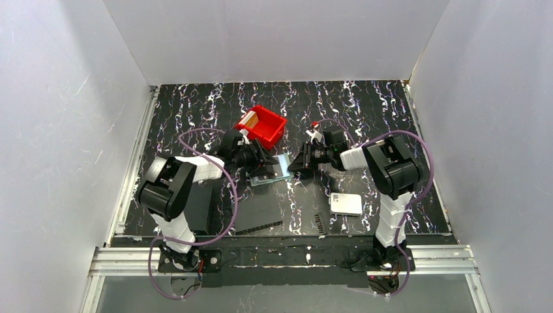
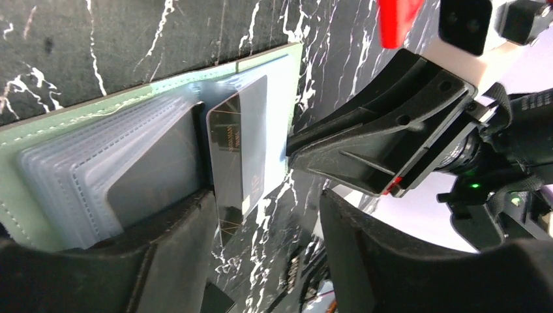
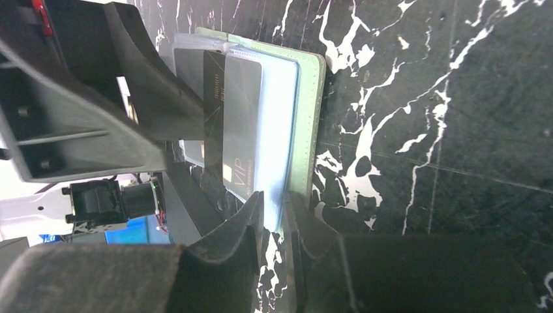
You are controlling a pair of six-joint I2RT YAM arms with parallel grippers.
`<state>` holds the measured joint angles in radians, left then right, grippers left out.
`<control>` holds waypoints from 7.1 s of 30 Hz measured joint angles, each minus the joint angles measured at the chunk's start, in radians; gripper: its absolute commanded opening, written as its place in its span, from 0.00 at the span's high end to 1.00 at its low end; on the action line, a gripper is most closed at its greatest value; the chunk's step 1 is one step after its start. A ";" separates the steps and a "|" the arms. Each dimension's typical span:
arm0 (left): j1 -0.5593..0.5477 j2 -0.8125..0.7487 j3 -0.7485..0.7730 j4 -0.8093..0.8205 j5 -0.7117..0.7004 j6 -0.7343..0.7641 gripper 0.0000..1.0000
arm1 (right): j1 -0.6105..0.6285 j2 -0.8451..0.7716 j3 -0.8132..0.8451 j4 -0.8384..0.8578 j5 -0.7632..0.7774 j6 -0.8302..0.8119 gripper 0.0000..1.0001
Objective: Put the credit cards into the card holder
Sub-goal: Insert the credit card into the card holder.
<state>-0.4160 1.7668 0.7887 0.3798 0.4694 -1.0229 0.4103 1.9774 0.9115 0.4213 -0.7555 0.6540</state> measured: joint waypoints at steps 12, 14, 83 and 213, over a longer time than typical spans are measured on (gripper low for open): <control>-0.013 -0.068 0.144 -0.385 -0.100 0.196 0.35 | 0.005 0.000 0.000 -0.003 -0.002 -0.005 0.75; -0.013 -0.068 0.151 -0.408 -0.106 0.209 0.37 | 0.005 0.000 0.000 -0.003 -0.002 -0.006 0.75; -0.092 0.111 0.330 -0.424 -0.090 0.253 0.34 | 0.006 -0.010 0.005 -0.031 0.000 -0.030 0.66; 0.256 -0.107 0.558 -0.743 -0.005 0.443 0.17 | 0.077 -0.151 0.163 -0.269 0.066 -0.137 0.34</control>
<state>-0.1604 1.6596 1.3472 -0.3630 0.4648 -0.5800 0.4873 1.8267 1.0744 0.1524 -0.6899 0.5175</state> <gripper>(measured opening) 0.837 0.662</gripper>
